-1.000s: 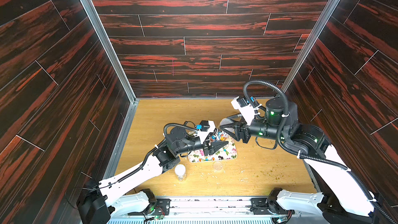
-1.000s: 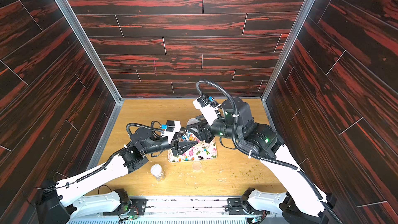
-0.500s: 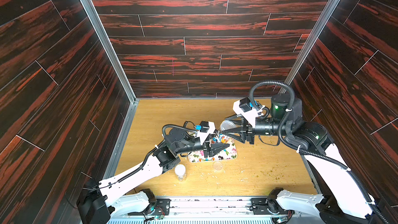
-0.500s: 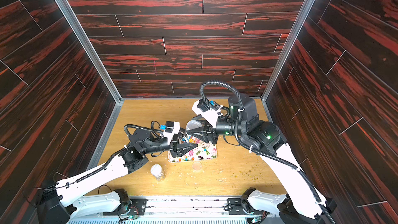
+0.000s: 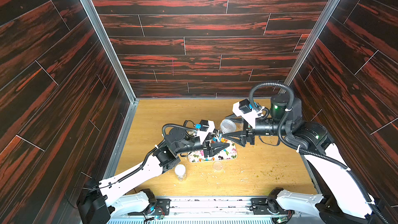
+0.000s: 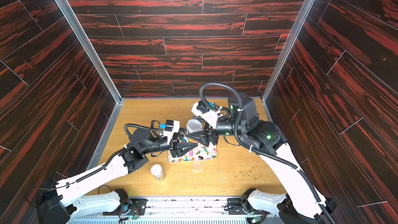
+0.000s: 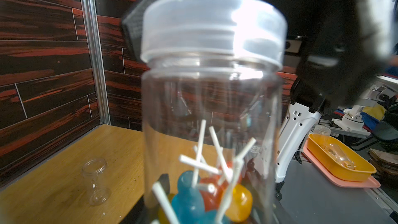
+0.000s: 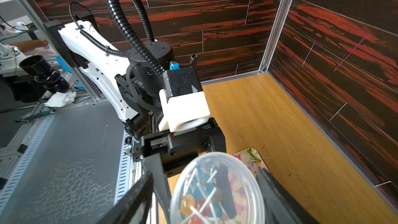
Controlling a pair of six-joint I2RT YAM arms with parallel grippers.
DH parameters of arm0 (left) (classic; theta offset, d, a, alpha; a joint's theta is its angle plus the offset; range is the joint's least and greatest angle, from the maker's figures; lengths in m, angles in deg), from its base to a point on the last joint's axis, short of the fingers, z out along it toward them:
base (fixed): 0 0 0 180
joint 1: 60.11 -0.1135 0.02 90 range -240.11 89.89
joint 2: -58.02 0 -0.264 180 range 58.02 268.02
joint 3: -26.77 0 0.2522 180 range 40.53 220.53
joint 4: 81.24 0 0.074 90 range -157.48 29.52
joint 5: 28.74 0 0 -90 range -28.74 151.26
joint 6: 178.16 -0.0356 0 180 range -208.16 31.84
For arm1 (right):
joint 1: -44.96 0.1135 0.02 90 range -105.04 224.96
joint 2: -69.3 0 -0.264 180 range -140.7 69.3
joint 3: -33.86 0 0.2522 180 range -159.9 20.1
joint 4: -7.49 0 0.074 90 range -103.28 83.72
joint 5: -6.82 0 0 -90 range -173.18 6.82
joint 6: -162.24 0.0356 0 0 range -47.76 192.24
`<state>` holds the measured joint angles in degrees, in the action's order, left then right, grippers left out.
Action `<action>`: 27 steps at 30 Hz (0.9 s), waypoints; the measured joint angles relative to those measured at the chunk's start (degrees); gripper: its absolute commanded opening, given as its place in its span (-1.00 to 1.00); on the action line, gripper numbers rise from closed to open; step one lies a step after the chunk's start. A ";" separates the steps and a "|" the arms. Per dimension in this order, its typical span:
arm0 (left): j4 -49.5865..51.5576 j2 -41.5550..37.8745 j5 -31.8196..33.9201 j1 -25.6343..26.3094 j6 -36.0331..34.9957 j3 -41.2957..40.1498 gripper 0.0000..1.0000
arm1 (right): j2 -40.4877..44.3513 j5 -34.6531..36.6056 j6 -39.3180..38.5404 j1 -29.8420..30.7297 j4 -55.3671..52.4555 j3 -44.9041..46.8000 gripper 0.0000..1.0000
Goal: Pour the candies out of the jar
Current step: Unscrew the lid from the jar.
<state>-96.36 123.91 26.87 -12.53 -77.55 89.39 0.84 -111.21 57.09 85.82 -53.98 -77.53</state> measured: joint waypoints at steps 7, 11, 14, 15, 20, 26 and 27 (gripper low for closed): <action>0.70 0.09 1.38 -0.04 0.39 0.00 0.12 | -0.07 1.53 2.10 0.02 -1.16 -2.97 0.98; 0.85 0.09 2.21 -0.07 0.15 0.00 0.12 | -1.40 6.58 7.54 0.13 -2.56 -8.17 0.98; 1.44 0.09 2.91 -0.07 -0.63 0.00 0.13 | -2.51 10.95 14.08 0.28 -3.32 -11.10 0.96; 1.84 0.09 3.17 -0.07 -1.20 0.00 0.13 | -2.54 12.61 16.83 0.28 -3.45 -11.15 0.89; 4.15 0.68 4.24 -0.07 -3.37 0.22 0.13 | -2.75 20.98 29.20 0.94 -6.05 -11.15 0.73; 5.33 1.49 5.11 -0.11 -5.14 0.46 0.13 | -3.06 29.35 38.53 4.79 -8.17 -9.81 0.69; 5.35 1.57 5.25 -0.17 -5.29 0.52 0.13 | -3.28 30.40 39.52 5.68 -8.52 -9.57 0.69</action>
<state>-91.01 125.48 32.12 -12.71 -82.84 89.92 -2.44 -80.81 96.60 91.50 -62.50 -87.10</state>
